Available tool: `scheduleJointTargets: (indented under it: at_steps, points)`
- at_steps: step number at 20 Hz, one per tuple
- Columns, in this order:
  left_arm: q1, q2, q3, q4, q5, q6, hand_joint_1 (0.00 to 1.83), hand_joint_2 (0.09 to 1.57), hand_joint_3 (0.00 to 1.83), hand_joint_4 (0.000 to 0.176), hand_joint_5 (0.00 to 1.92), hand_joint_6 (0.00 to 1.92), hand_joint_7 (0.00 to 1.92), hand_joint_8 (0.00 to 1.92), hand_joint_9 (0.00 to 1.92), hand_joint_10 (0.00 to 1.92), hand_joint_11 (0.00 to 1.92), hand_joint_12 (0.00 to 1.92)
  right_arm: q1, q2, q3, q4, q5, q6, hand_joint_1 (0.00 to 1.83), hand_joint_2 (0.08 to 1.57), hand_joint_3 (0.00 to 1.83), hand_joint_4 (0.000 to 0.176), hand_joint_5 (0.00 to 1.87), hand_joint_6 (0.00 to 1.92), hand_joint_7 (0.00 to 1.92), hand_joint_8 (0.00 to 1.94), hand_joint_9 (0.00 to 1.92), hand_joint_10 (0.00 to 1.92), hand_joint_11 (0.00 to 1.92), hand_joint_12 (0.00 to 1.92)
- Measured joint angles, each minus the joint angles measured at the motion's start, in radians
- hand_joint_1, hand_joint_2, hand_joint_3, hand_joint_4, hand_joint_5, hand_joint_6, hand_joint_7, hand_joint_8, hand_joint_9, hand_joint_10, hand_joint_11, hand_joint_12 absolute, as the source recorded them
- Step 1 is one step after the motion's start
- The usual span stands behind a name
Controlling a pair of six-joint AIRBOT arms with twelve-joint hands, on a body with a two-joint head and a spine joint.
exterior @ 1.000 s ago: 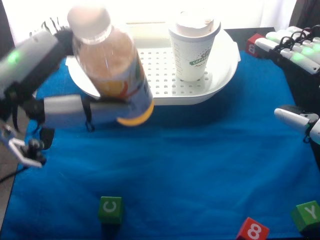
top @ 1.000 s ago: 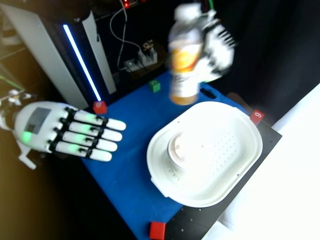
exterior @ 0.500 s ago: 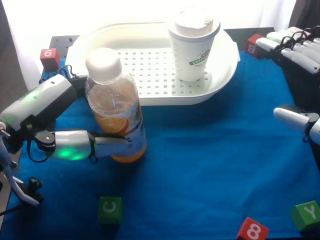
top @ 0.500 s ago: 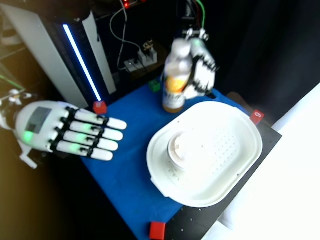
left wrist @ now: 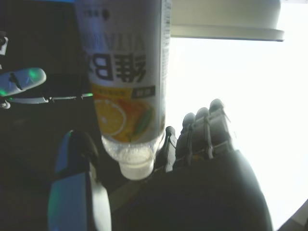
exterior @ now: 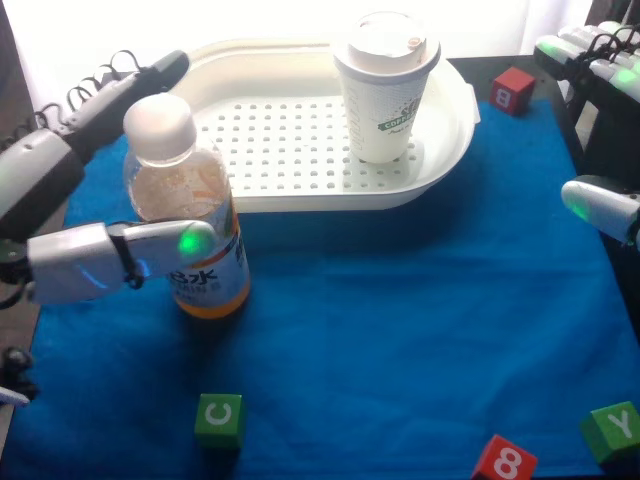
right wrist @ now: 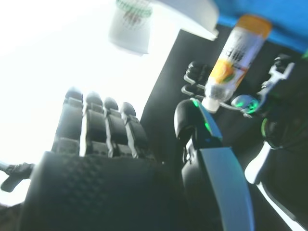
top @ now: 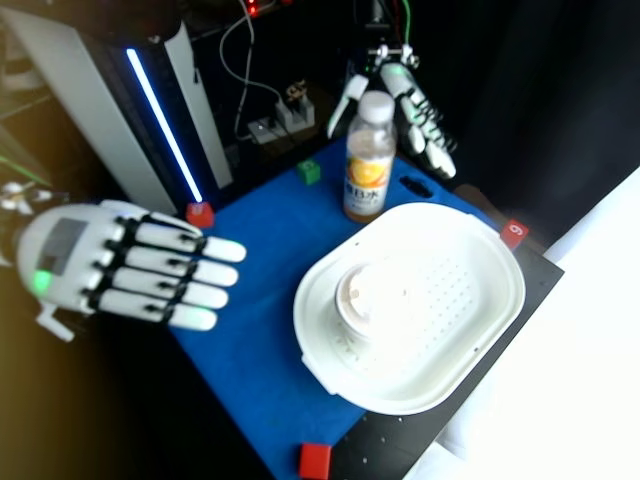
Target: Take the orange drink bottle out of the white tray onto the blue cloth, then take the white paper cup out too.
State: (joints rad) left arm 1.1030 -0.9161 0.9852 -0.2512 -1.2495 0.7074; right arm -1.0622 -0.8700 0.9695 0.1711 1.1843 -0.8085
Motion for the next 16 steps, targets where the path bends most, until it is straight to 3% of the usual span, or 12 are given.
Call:
scheduleJointTargets:
  at_steps: [1, 3, 4, 6, 7, 8, 9, 10, 11, 12, 14, 16]
  points:
    - [0.013, 0.018, -0.010, -0.003, -0.015, 0.008, 0.57, 0.90, 0.00, 0.153, 0.00, 0.00, 0.00, 0.00, 0.00, 0.00, 0.00, 0.00, 0.013, -0.003, 0.011, -0.012, -0.002, 0.000, 0.42, 1.34, 0.00, 0.020, 0.00, 0.00, 0.00, 0.00, 0.00, 0.00, 0.00, 0.81]
    - [0.040, 0.060, -0.038, -0.021, -0.064, 0.042, 0.66, 0.91, 0.00, 0.171, 0.00, 0.00, 0.00, 0.00, 0.00, 0.00, 0.00, 0.00, 0.057, -0.027, 0.041, -0.008, 0.007, 0.000, 0.43, 1.30, 0.00, 0.041, 0.00, 0.00, 0.00, 0.00, 0.00, 0.00, 0.00, 0.73]
    - [0.053, 0.068, -0.045, -0.031, -0.089, 0.063, 0.68, 0.92, 0.00, 0.150, 0.00, 0.00, 0.00, 0.00, 0.00, 0.00, 0.00, 0.00, 0.076, -0.043, 0.057, -0.007, 0.013, 0.000, 0.43, 1.30, 0.00, 0.018, 0.00, 0.00, 0.00, 0.00, 0.00, 0.00, 0.00, 0.78]
    - [0.081, 0.086, -0.066, -0.067, -0.122, 0.095, 0.65, 0.92, 0.00, 0.128, 0.00, 0.00, 0.00, 0.00, 0.00, 0.00, 0.00, 0.00, 0.151, -0.092, 0.105, -0.027, -0.045, -0.015, 0.46, 1.29, 0.00, 0.026, 0.00, 0.00, 0.00, 0.00, 0.00, 0.00, 0.00, 0.73]
    - [0.102, 0.088, -0.068, -0.075, -0.140, 0.097, 0.63, 0.94, 0.01, 0.116, 0.00, 0.00, 0.00, 0.00, 0.00, 0.00, 0.00, 0.00, 0.202, -0.120, 0.131, -0.043, -0.091, -0.032, 0.48, 1.28, 0.00, 0.049, 0.00, 0.00, 0.00, 0.00, 0.00, 0.00, 0.00, 0.67]
    - [0.129, 0.092, -0.079, -0.094, -0.161, 0.100, 0.65, 0.96, 0.02, 0.137, 0.00, 0.00, 0.00, 0.00, 0.00, 0.00, 0.00, 0.00, 0.263, -0.154, 0.159, -0.056, -0.147, -0.060, 0.48, 1.25, 0.00, 0.106, 0.00, 0.00, 0.00, 0.00, 0.00, 0.00, 0.00, 0.14]
    - [0.158, 0.092, -0.084, -0.109, -0.181, 0.099, 0.63, 0.98, 0.02, 0.147, 0.00, 0.00, 0.00, 0.00, 0.00, 0.00, 0.00, 0.00, 0.323, -0.185, 0.186, -0.078, -0.203, -0.097, 0.46, 1.24, 0.00, 0.113, 0.00, 0.00, 0.00, 0.00, 0.00, 0.00, 0.00, 0.03]
    - [0.177, 0.092, -0.089, -0.131, -0.202, 0.098, 0.64, 1.03, 0.01, 0.145, 0.00, 0.00, 0.00, 0.00, 0.00, 0.00, 0.00, 0.00, 0.366, -0.214, 0.209, -0.088, -0.241, -0.135, 0.44, 1.24, 0.00, 0.098, 0.00, 0.00, 0.00, 0.00, 0.00, 0.00, 0.00, 0.00]
    - [0.196, 0.092, -0.089, -0.157, -0.223, 0.098, 0.61, 1.02, 0.01, 0.159, 0.00, 0.00, 0.00, 0.00, 0.00, 0.00, 0.00, 0.00, 0.393, -0.243, 0.233, -0.096, -0.275, -0.143, 0.46, 1.24, 0.00, 0.072, 0.00, 0.00, 0.00, 0.00, 0.00, 0.00, 0.00, 0.00]
    - [0.202, 0.095, -0.089, -0.189, -0.243, 0.098, 0.60, 1.01, 0.00, 0.148, 0.00, 0.00, 0.00, 0.00, 0.00, 0.00, 0.00, 0.00, 0.419, -0.283, 0.272, -0.107, -0.321, -0.143, 0.46, 1.24, 0.00, 0.045, 0.00, 0.00, 0.00, 0.00, 0.00, 0.00, 0.00, 0.00]
    - [0.202, 0.096, -0.089, -0.222, -0.276, 0.098, 0.55, 1.01, 0.00, 0.119, 0.00, 0.00, 0.00, 0.00, 0.00, 0.00, 0.05, 0.02, 0.464, -0.349, 0.347, -0.110, -0.422, -0.144, 0.53, 1.20, 0.00, 0.051, 0.00, 0.00, 0.00, 0.00, 0.00, 0.00, 0.00, 0.00]
    - [0.202, 0.095, -0.089, -0.207, -0.282, 0.098, 0.58, 1.02, 0.00, 0.129, 0.00, 0.00, 0.00, 0.00, 0.00, 0.00, 0.03, 0.02, 0.492, -0.391, 0.404, -0.108, -0.478, -0.145, 0.52, 1.17, 0.00, 0.059, 0.00, 0.00, 0.00, 0.00, 0.00, 0.00, 0.00, 0.00]
